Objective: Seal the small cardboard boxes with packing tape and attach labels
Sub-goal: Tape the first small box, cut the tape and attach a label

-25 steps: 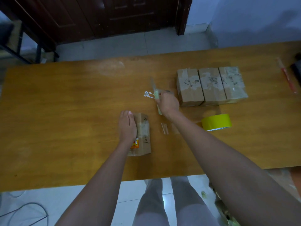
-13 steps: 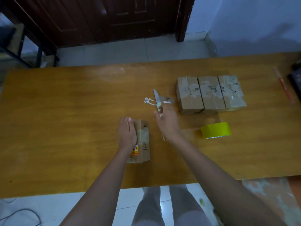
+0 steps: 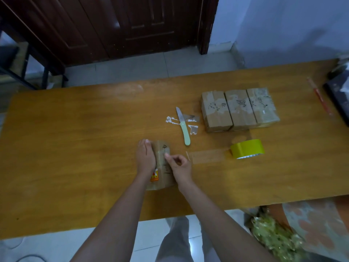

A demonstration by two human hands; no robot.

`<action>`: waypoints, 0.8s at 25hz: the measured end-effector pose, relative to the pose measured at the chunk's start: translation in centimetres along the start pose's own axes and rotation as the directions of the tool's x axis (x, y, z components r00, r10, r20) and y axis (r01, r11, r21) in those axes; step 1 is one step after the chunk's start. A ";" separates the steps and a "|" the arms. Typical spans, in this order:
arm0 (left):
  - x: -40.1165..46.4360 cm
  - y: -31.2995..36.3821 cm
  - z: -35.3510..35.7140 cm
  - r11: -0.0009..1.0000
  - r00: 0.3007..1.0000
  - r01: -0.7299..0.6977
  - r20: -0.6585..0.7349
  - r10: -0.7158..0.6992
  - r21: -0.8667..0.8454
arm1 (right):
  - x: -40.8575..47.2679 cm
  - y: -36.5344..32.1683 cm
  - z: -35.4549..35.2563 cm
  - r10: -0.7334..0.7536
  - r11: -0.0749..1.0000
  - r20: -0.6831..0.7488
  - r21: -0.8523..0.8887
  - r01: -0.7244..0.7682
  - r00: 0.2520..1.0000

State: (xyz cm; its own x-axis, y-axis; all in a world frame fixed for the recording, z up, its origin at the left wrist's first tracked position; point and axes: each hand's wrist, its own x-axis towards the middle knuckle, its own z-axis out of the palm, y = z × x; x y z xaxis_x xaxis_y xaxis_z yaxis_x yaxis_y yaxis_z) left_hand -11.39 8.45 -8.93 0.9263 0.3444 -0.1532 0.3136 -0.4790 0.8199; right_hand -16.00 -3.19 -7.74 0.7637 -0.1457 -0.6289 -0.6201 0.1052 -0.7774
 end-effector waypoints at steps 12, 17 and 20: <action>-1.4 3.1 0.1 0.952 0.974 0.226 0.044 -0.222 -0.206 | -1.6 -3.4 -2.2 -0.162 0.986 0.010 -0.033 0.163 0.987; -2.3 6.1 -0.5 0.968 0.989 0.147 0.006 -0.149 -0.204 | -3.1 -5.0 -3.4 -0.229 0.973 -0.012 -0.016 0.229 0.973; -2.2 7.3 -0.9 0.977 0.992 0.121 -0.021 -0.127 -0.178 | -3.8 -6.3 -4.0 -0.312 0.939 0.041 -0.136 0.315 0.949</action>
State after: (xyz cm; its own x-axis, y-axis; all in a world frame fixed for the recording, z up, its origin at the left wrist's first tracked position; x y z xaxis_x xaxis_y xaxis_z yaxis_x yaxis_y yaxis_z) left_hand -11.31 4.89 -2.13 0.8745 0.4189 -0.2445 0.3814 -0.2827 0.8801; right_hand -15.67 -7.24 -0.43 0.9258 -0.1305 -0.3547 -0.3665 -0.0812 -0.9269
